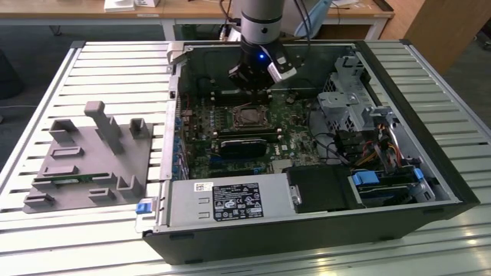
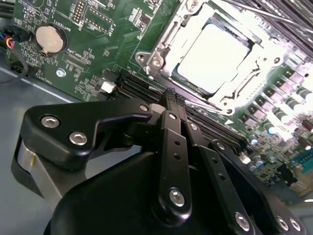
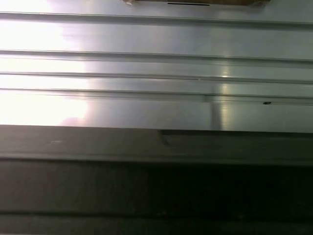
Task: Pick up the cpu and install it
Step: 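Install the first cpu locking lever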
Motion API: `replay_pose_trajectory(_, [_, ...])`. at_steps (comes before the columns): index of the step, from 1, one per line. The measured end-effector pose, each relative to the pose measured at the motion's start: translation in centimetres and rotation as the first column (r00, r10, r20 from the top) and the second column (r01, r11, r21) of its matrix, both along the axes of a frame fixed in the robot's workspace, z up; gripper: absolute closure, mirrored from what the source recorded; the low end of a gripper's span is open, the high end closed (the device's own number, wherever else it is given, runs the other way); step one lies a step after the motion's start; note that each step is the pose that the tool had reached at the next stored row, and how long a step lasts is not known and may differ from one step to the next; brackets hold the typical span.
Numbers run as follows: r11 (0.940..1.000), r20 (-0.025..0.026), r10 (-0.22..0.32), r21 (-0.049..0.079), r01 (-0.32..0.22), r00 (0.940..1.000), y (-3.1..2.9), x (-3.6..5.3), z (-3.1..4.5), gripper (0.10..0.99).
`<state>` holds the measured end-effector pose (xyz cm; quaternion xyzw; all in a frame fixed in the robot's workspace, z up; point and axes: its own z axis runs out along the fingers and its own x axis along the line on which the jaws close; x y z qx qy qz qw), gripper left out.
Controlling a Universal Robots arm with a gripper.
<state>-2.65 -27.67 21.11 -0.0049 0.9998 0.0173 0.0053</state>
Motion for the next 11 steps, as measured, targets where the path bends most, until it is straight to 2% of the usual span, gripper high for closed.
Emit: replay_pose_trajectory(11, [1.0, -0.0005, 0.0, 0.0, 0.0, 1.0, 0.0, 0.3, -1.03, 0.973])
